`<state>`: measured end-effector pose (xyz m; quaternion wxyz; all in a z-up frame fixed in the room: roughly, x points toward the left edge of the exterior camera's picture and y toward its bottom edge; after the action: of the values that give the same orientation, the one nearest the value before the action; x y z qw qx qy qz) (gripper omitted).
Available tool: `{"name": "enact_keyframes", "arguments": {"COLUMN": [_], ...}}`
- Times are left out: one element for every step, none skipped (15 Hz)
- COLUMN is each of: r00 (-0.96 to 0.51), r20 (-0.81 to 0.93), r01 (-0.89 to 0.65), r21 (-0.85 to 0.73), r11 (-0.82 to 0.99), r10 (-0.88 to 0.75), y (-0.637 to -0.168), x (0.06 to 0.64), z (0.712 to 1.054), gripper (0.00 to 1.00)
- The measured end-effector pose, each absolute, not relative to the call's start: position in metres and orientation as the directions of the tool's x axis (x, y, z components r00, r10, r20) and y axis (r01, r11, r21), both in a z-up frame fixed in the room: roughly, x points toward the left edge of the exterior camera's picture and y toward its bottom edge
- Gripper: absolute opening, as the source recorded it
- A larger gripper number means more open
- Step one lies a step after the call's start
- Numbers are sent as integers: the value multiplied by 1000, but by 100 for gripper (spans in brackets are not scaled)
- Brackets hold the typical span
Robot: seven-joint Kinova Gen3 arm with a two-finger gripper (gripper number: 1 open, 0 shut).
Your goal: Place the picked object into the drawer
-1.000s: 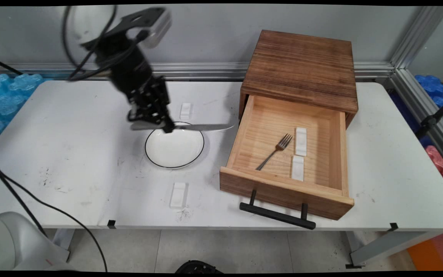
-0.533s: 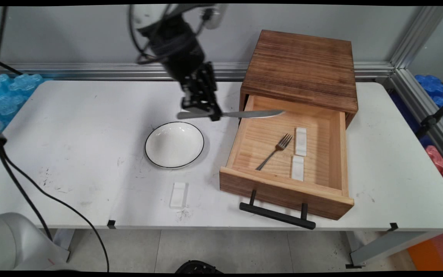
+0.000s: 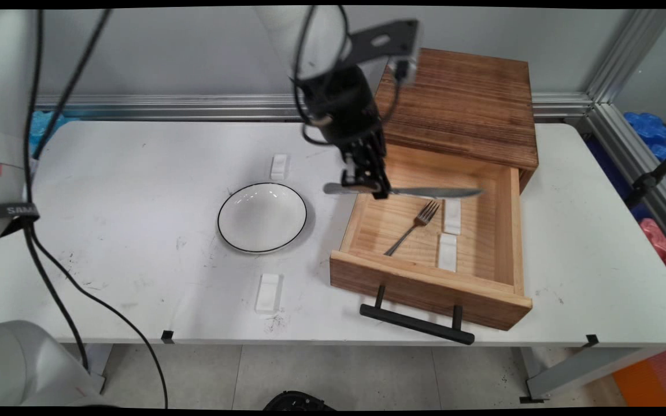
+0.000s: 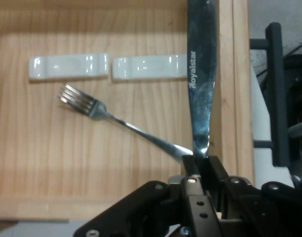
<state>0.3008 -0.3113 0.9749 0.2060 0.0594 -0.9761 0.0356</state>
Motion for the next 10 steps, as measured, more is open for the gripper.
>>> {"name": "enact_keyframes", "arguments": {"r00": [-910,-912,-914,-916,-917,-919,-921,-923,-924,-925], "r20": [404,400,397,393,390,384,380,376,373,369], "r01": [-125,-121,-117,-115,-114,-113,-113,-113,-113,-113], "r21": [-49,-51,-52,-53,-54,-54,-54,-54,-54,-53], "r11": [991,991,992,992,992,992,992,992,992,992], "r10": [-95,-90,-87,-85,-84,-84,-84,-85,-85,-85], "y": [-314,-317,-320,-323,-326,-329,-332,-335,-337,-340], "x": [291,284,275,267,261,253,249,244,242,238], "z": [967,960,951,942,934,924,916,908,903,896], "gripper": [0,0,0,0,0,0,0,0,0,0]}}
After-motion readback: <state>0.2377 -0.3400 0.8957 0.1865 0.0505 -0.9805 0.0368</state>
